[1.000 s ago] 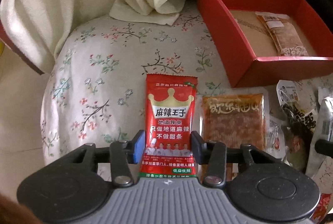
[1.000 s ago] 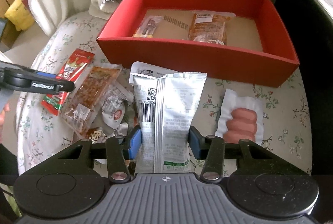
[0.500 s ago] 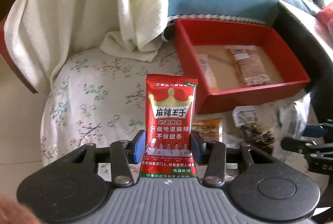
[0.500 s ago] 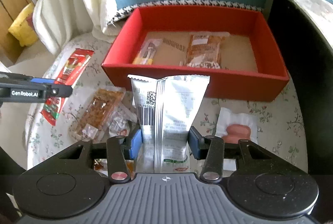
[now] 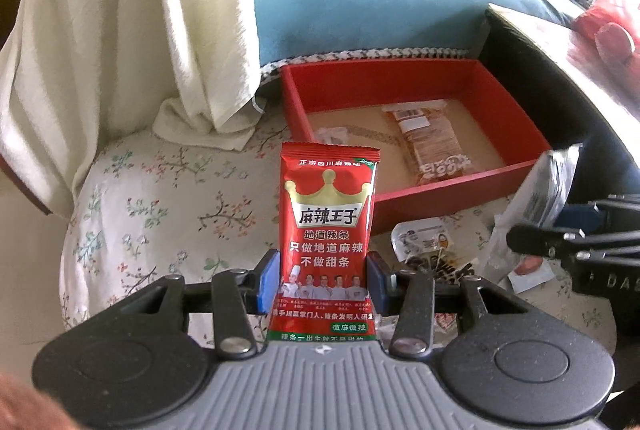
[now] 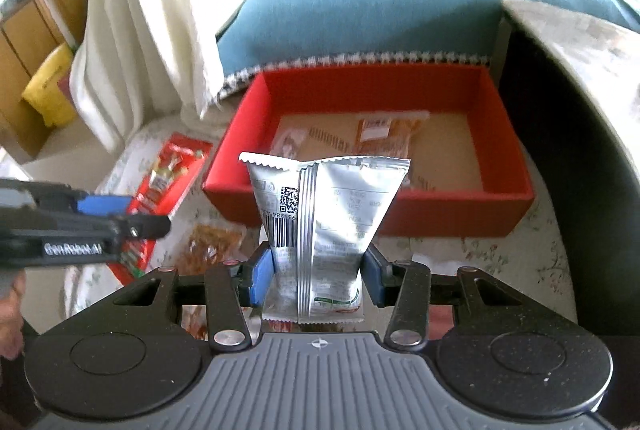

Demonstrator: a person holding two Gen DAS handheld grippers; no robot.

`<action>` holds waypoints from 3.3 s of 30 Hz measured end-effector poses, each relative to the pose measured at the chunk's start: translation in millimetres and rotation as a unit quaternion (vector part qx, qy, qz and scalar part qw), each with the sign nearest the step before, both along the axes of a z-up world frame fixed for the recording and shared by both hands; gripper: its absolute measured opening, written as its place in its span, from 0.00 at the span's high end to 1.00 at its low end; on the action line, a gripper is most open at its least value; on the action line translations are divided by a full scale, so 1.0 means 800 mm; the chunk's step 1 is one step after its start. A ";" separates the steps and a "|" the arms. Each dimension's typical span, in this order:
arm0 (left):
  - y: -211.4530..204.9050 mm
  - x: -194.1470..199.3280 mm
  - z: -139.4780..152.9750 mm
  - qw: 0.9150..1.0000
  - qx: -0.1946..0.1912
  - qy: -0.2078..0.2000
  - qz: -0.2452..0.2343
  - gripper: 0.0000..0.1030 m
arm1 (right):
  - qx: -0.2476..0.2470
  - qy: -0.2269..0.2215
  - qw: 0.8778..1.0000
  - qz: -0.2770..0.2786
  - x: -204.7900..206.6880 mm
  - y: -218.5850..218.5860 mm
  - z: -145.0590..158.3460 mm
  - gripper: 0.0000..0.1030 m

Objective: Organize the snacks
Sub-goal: 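Carry the red packet and white packet with both tools into the red box, then open both tools to release the packets in the red box, then lower the left tool onto the orange spicy snack packet on the table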

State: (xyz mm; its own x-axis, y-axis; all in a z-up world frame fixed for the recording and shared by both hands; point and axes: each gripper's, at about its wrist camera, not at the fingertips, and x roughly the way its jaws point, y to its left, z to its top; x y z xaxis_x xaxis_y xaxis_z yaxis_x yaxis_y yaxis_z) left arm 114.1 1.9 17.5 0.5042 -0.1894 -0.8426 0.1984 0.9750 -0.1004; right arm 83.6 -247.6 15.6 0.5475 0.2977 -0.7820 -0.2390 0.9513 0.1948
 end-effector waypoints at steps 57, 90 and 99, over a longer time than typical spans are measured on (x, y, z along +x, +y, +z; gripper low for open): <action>-0.114 0.150 -0.068 0.998 0.063 0.008 0.008 0.49 | -0.066 0.067 0.995 -0.032 0.187 -0.021 -0.081 0.31; -0.038 0.018 0.000 1.000 0.025 -0.014 0.002 0.37 | -0.112 -0.168 0.979 -0.034 -0.002 -0.002 0.050 0.00; -0.020 0.003 -0.062 0.997 0.057 0.050 0.013 0.37 | -0.080 -0.149 0.985 -0.017 -0.022 -0.004 0.042 0.00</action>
State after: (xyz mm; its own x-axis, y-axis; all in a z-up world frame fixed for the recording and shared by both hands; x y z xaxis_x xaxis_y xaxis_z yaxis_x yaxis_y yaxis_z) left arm 116.3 -14.2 -32.1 0.4195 -0.0776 -0.9044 0.1683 0.9857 -0.0065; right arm 66.1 -251.2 49.5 0.7676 0.1619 -0.6201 -0.2312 0.9724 -0.0324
